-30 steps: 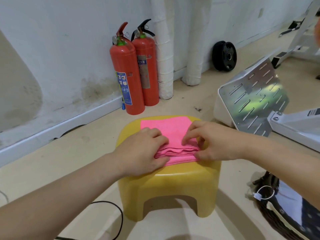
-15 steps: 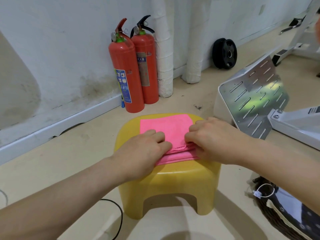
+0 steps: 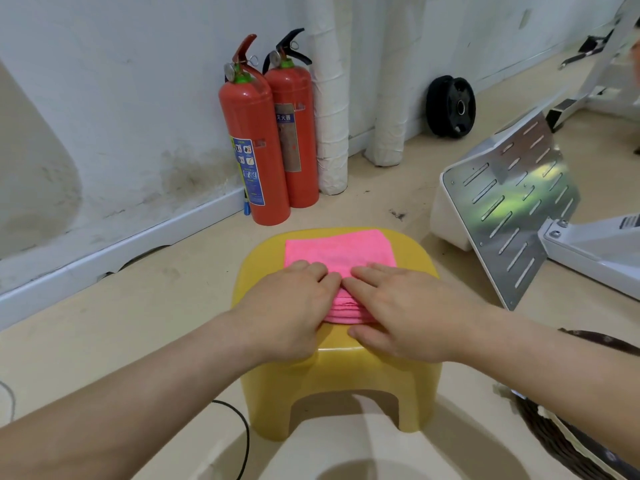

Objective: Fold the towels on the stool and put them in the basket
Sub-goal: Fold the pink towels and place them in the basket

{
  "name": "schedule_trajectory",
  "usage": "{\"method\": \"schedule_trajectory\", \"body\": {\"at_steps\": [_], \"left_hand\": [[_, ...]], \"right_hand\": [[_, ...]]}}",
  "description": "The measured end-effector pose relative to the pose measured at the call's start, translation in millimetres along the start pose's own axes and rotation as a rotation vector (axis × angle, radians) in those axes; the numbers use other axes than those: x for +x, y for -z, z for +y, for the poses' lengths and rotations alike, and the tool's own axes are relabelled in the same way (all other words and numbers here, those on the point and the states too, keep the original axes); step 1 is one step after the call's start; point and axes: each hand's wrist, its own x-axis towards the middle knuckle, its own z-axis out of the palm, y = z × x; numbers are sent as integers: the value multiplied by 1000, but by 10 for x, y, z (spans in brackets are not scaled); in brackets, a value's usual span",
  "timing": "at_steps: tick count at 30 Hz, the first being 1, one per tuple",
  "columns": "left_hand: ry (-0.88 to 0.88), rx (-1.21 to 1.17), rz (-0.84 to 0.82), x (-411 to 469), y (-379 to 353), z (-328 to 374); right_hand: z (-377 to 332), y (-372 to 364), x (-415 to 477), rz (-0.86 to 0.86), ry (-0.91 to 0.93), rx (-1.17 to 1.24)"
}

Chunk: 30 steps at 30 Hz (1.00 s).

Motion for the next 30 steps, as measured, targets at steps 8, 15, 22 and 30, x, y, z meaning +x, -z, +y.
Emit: {"method": "schedule_trajectory", "body": {"at_steps": [8, 15, 22, 30], "left_hand": [[129, -279, 53, 78, 86, -159], [267, -758, -63, 82, 259, -346], [596, -1036, 36, 223, 54, -472], [620, -721, 95, 284, 6, -467]], "right_hand": [[-75, 60, -3, 147, -39, 57], [124, 274, 114, 111, -86, 196], [476, 185, 348, 93, -237, 578], [641, 23, 510, -49, -560, 1049]]}}
